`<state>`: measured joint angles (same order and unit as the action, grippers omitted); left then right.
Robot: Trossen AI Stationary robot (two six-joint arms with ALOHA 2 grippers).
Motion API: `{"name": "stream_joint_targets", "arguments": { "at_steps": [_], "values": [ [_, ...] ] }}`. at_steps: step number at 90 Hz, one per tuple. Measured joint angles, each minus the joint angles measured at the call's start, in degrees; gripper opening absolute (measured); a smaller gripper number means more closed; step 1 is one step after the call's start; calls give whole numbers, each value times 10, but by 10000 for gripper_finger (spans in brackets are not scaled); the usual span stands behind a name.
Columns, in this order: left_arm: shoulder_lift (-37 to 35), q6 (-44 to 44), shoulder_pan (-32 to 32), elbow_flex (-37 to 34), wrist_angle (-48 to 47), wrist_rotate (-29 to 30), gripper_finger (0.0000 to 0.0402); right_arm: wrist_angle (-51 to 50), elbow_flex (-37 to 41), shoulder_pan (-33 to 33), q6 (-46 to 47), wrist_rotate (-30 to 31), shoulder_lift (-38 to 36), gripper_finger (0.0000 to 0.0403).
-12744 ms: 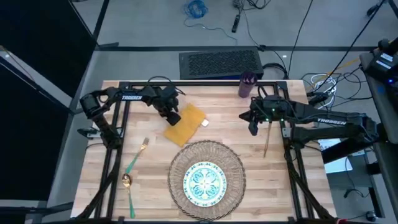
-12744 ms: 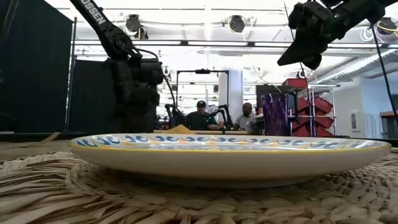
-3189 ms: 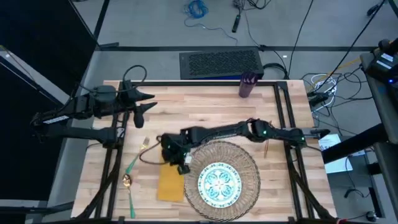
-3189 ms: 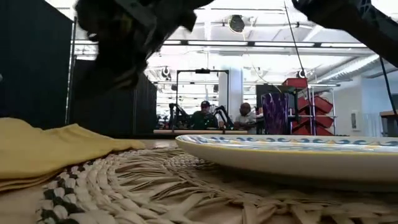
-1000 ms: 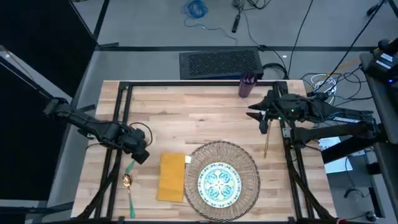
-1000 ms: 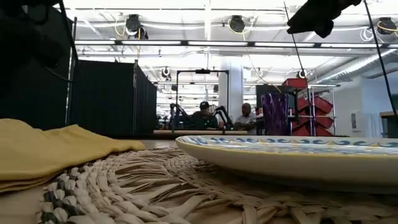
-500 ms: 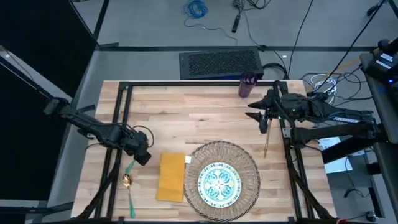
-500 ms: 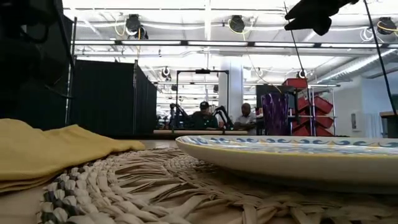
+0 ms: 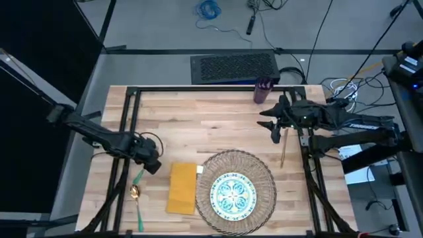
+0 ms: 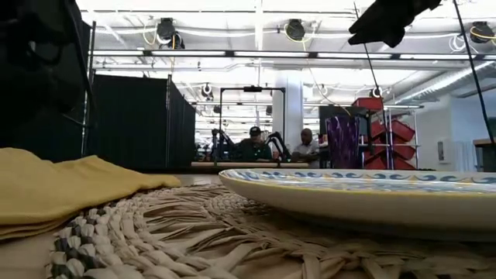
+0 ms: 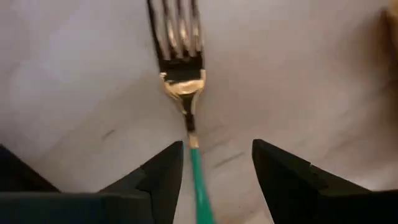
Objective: Set table place
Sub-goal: Put the green fork on the yellow table napkin
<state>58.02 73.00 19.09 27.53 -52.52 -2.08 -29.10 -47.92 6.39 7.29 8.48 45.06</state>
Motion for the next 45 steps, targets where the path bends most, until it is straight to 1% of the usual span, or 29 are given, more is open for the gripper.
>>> {"name": "stream_joint_targets", "arguments": {
  "at_steps": [6,26,45],
  "values": [
    [9,0,0,0,0,2,178,1,0,0,0,-14,0,176],
    [44,1,0,0,4,13,178,-20,0,-2,-9,-15,-3,176],
    [85,3,0,0,36,18,178,-30,0,-2,-19,-29,-3,176]
  ]
}}
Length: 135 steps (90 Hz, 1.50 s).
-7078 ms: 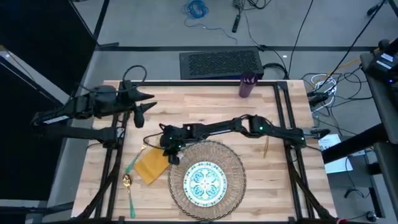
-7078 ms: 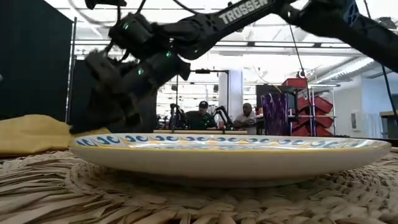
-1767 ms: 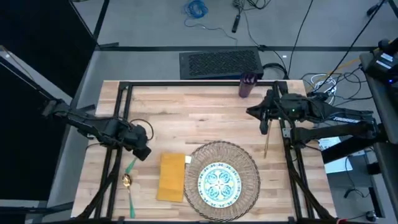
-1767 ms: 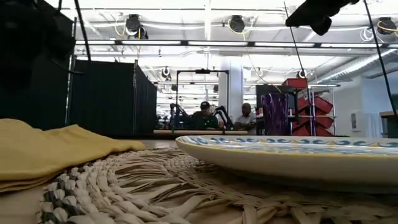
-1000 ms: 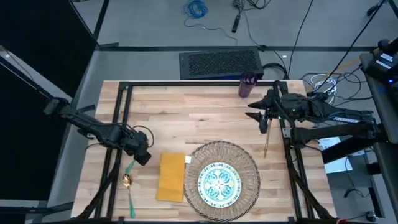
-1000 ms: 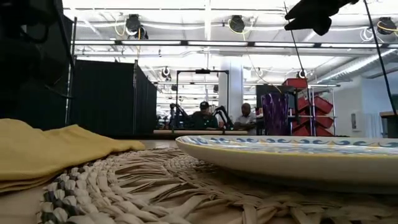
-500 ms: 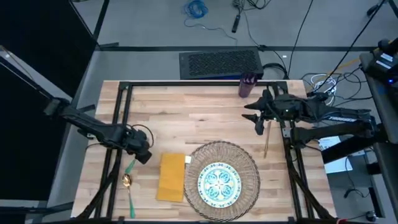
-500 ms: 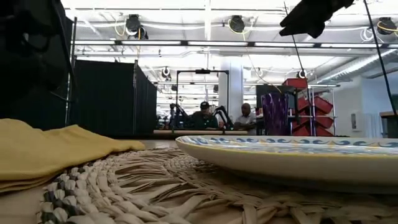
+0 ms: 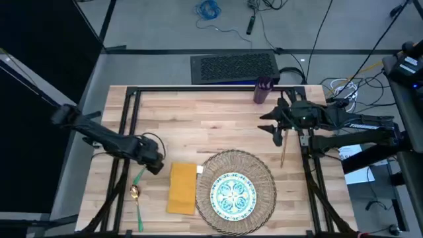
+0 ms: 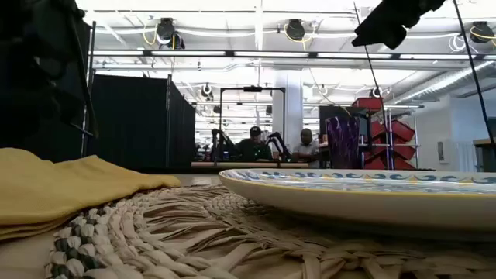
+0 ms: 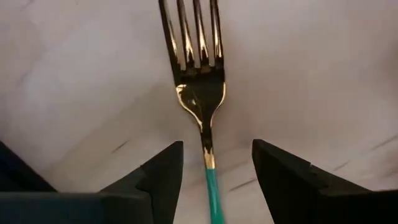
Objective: Set table place
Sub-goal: Put the green fork on the yellow table napkin
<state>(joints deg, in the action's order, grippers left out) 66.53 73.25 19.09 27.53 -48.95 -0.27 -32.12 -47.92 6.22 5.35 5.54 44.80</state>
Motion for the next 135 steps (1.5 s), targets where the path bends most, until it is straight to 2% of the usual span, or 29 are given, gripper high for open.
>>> {"name": "stream_joint_targets", "arguments": {
  "at_steps": [11,21,29,38,43,68,93,105,115,127,135],
  "values": [
    [24,0,0,2,11,-2,173,-15,0,0,0,-1,0,176],
    [31,-1,0,3,11,-6,149,-19,0,0,2,-13,-1,176],
    [28,-7,0,3,9,-7,106,-19,0,0,2,-14,-3,176],
    [22,-21,0,2,0,-7,33,-17,0,0,2,-14,-6,176],
    [19,-26,0,2,-4,-8,12,-14,0,0,2,-14,-6,176],
    [12,-48,-23,70,-48,-17,2,-5,0,0,4,-14,-6,176],
    [-6,-49,-75,219,-80,-17,1,-5,0,0,4,-14,-6,176],
    [-5,13,-78,283,-67,8,0,-26,0,0,2,-19,-6,176],
    [13,81,-61,304,-21,37,0,-79,0,0,1,-44,-6,176],
    [65,147,-32,319,54,49,0,-159,0,-10,15,-41,-15,176],
    [116,179,-14,333,87,49,0,-169,1,-26,20,-39,-37,176]
  ]
}}
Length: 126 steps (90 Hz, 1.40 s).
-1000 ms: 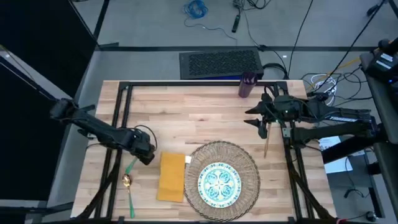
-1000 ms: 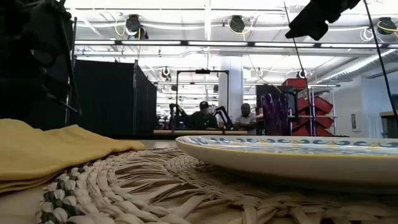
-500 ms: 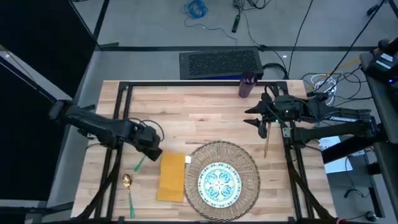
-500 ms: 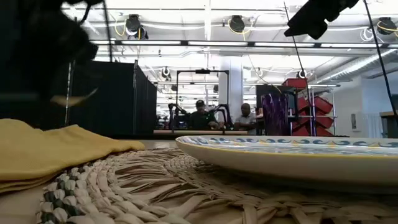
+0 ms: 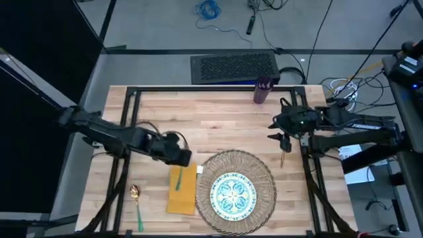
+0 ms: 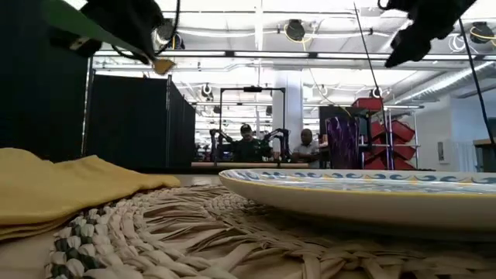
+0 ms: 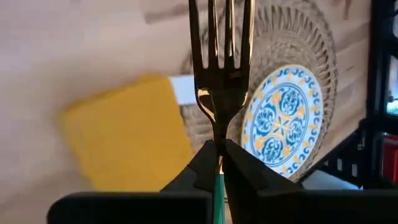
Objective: Set table place
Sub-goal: Put the green fork on the yellow table napkin
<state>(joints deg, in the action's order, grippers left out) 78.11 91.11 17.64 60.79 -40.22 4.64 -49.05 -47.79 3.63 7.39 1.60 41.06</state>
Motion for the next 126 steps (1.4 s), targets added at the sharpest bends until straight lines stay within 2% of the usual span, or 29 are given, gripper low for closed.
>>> {"name": "stream_joint_targets", "arguments": {
  "at_steps": [21,52,65,76,126],
  "values": [
    [112,70,40,36,21,-19,0,-27,20,-43,29,-2,-108,176],
    [146,182,85,36,-64,-30,0,-75,21,-53,65,-4,-237,176],
    [164,221,96,36,-69,-31,0,-75,21,-53,65,-4,-255,176],
    [184,226,98,36,-61,-55,0,-75,21,-53,65,-4,-257,176],
    [265,145,55,35,-42,-82,0,-67,21,-53,65,-4,-257,176]
  ]
}}
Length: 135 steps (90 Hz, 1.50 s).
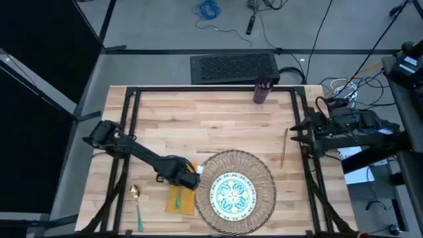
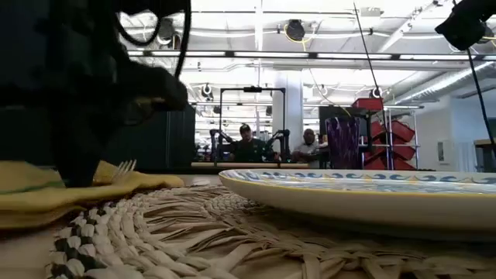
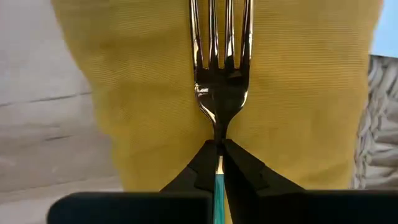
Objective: Set table place
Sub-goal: Put the green fork on the yellow table napkin, then move the green spoon to the right of the brown placemat
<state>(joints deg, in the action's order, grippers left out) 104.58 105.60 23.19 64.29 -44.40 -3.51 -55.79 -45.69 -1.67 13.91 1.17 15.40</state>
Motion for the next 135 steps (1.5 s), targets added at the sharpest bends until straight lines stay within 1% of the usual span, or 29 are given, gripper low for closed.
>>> {"name": "stream_joint_targets", "arguments": {
  "at_steps": [11,24,44,59,71,85,101,119,130,135],
  "values": [
    [8,2,0,1,28,-10,0,-1,0,0,0,0,0,176],
    [3,3,-6,1,17,-11,1,-4,0,0,0,0,0,176],
    [-5,0,-15,0,-20,-3,30,-4,0,0,0,0,0,176],
    [-6,0,-14,0,-16,-7,48,-4,0,0,1,0,0,176],
    [-15,-29,-15,0,-15,-7,51,-4,0,0,1,0,0,176],
    [-31,-32,-14,1,-13,-4,52,-3,0,0,2,0,0,176],
    [-72,-35,-16,1,-43,42,52,-3,0,0,2,0,0,176],
    [-143,-44,-15,1,-109,110,52,-3,0,0,4,0,0,176],
    [-191,-39,3,2,-135,135,52,-7,0,0,4,0,0,176],
    [-207,-25,19,2,-149,136,52,-8,0,0,4,0,0,176]
  ]
}}
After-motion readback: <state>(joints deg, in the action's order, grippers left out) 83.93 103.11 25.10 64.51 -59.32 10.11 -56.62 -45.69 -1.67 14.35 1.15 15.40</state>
